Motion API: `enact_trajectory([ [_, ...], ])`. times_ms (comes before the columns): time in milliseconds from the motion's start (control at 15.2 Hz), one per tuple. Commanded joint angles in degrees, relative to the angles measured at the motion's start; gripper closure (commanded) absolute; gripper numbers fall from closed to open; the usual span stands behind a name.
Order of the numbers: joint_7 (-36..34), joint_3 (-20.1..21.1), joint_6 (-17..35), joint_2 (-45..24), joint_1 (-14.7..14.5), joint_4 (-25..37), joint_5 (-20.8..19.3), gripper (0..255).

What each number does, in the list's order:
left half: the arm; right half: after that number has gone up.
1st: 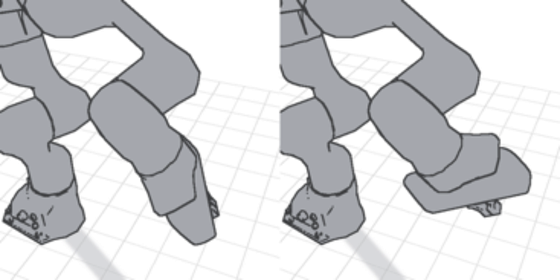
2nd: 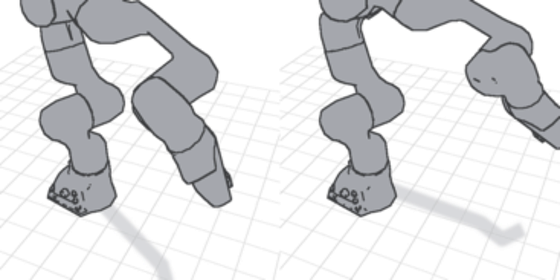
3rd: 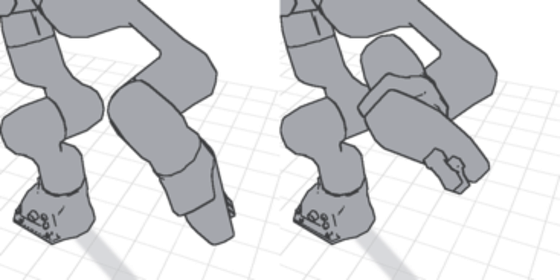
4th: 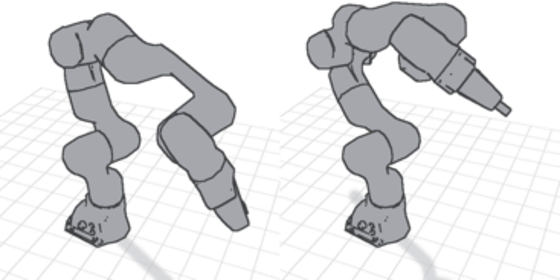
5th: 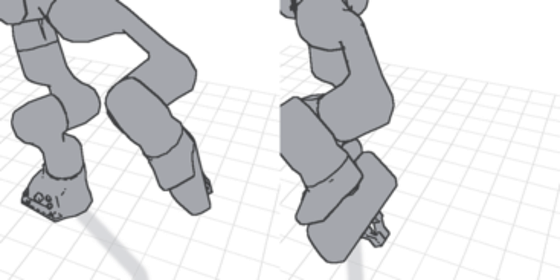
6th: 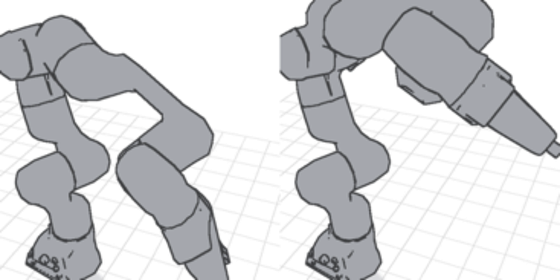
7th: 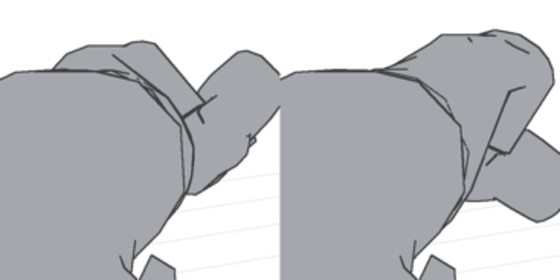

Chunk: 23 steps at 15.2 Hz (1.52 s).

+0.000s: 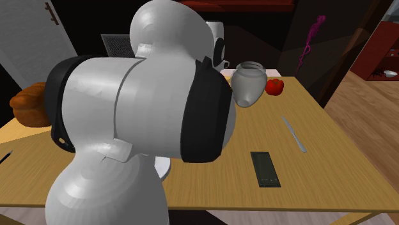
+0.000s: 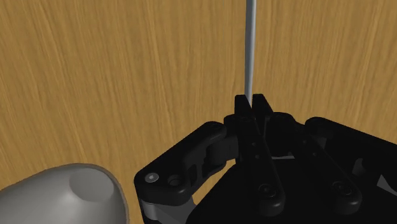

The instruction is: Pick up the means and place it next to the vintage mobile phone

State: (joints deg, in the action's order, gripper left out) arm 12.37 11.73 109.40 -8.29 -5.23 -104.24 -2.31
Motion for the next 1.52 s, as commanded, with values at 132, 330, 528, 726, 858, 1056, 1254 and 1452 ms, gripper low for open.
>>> enact_trajectory([
  [132, 5.2, -2.2, -0.5, -0.8, 2.9, 1.5, -0.1, 255],
  [330, 8.8, -3.7, -1.1, -2.2, 5.0, 3.5, -0.2, 255],
  [528, 12.4, -5.2, -1.9, -4.1, 7.0, 6.2, -0.3, 255],
  [726, 15.8, -6.6, -2.9, -6.4, 9.1, 9.7, -0.4, 255],
  [858, 18.1, -7.4, -3.7, -8.3, 10.5, 12.4, -0.4, 255],
  [1056, 18.7, -7.7, -2.5, -9.0, 10.9, 12.0, -0.4, 255],
  [1254, 18.6, -7.7, -0.4, -9.5, 10.9, 10.3, -0.5, 255],
  [1452, 18.5, -7.7, 1.7, -10.0, 10.9, 8.7, -0.6, 255],
])
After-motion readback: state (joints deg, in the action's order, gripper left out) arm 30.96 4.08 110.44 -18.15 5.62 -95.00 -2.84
